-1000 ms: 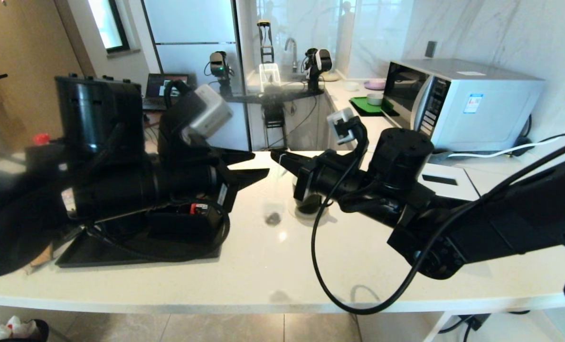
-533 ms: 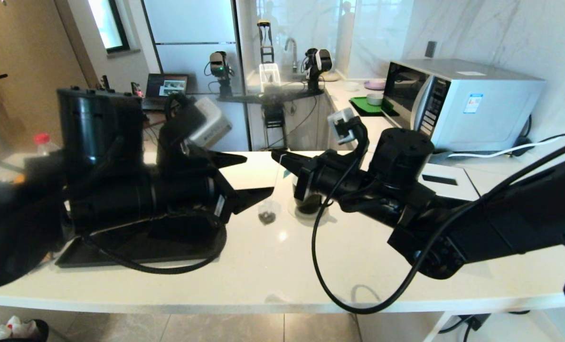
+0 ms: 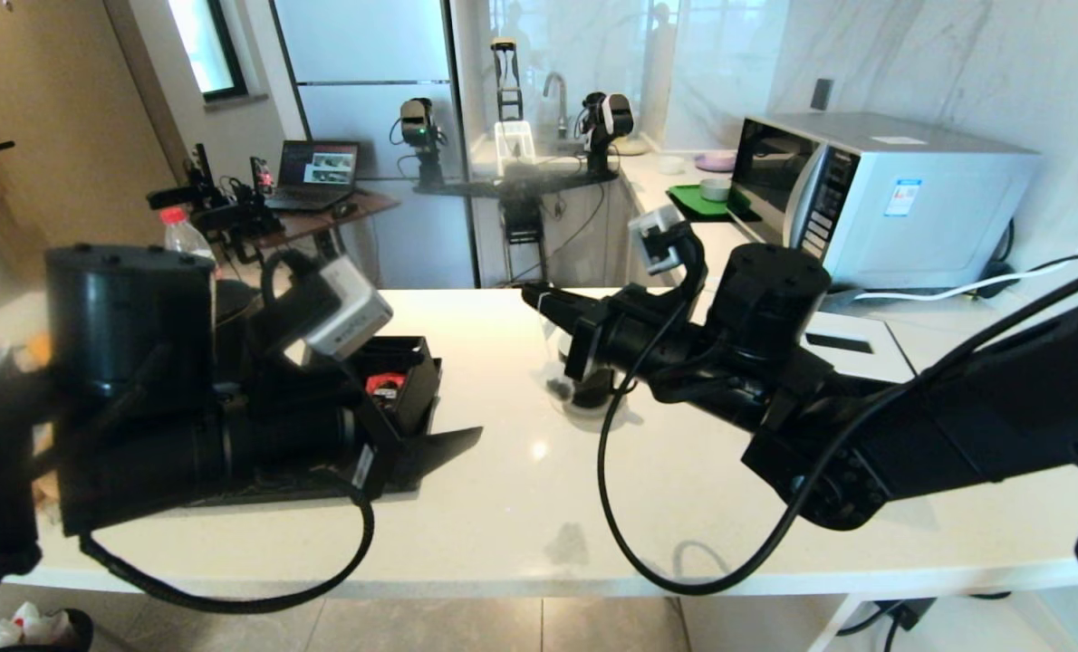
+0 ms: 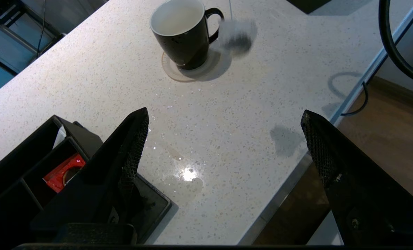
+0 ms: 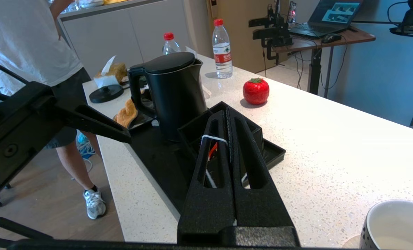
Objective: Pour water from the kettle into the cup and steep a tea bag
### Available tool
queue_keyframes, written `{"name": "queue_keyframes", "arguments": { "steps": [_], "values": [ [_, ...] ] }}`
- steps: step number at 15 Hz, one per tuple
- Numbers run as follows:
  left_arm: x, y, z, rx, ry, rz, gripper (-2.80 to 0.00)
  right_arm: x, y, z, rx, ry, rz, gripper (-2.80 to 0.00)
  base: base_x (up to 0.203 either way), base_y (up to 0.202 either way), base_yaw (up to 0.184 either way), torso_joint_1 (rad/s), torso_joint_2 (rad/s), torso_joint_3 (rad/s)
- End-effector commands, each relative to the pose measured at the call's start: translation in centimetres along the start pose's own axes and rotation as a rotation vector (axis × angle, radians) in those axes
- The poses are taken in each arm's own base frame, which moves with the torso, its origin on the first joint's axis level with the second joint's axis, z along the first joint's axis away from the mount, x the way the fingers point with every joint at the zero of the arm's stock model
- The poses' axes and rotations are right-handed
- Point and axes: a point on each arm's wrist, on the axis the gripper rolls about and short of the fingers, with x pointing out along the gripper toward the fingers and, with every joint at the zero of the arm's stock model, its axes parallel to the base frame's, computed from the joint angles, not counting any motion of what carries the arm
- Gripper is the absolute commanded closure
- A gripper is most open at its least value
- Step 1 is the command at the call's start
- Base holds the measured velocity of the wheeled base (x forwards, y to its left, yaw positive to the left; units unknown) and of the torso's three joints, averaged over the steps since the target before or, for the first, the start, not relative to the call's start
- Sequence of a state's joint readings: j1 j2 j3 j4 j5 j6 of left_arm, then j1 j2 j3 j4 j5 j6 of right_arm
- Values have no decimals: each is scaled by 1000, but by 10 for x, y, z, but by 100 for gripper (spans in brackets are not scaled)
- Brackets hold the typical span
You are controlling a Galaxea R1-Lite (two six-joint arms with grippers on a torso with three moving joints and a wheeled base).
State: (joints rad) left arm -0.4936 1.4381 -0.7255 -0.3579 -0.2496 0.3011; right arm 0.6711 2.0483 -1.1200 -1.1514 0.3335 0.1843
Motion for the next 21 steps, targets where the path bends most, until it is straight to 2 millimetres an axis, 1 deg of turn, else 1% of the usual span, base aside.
{"name": "queue_keyframes", "arguments": {
  "steps": [1, 5, 10, 12, 15, 16, 17, 19, 21],
  "values": [
    [-6, -1, 0, 3, -12, 4, 0, 0, 1, 1, -1, -6, 4, 0, 0, 0, 0, 0, 0, 0],
    [-6, -1, 1, 4, -14, 6, 0, -2, 1, -1, 2, 1, 3, 0, 0, 0, 0, 0, 0, 0],
    [-18, -2, 5, 10, -43, 24, 0, -2, 1, 0, -2, -9, 5, 0, 0, 0, 0, 0, 0, 0],
    [-21, -3, 0, 6, -21, 67, 0, -3, -2, 2, -8, -18, -4, 0, 0, 0, 0, 0, 0, 0],
    [-27, -5, -12, -3, 49, 198, 0, -6, -6, 7, -17, -35, -14, 0, 0, 0, 0, 0, 0, 0],
    [-29, -3, -15, -11, 64, 236, 0, -7, -9, 8, -22, -38, -22, 0, 0, 0, 0, 0, 0, 0],
    [-32, 1, -16, -33, 67, 265, 0, -8, -12, 9, -28, -41, -31, 0, 0, 0, 0, 0, 0, 0],
    [-37, 7, -20, -135, 57, 298, 0, -10, -16, 12, -33, -47, -40, 0, 0, 0, 0, 0, 0, 0],
    [-45, 9, -21, -264, 17, 282, 0, -12, -17, 14, -36, -49, -47, 0, 0, 0, 0, 0, 0, 0]
  ]
}}
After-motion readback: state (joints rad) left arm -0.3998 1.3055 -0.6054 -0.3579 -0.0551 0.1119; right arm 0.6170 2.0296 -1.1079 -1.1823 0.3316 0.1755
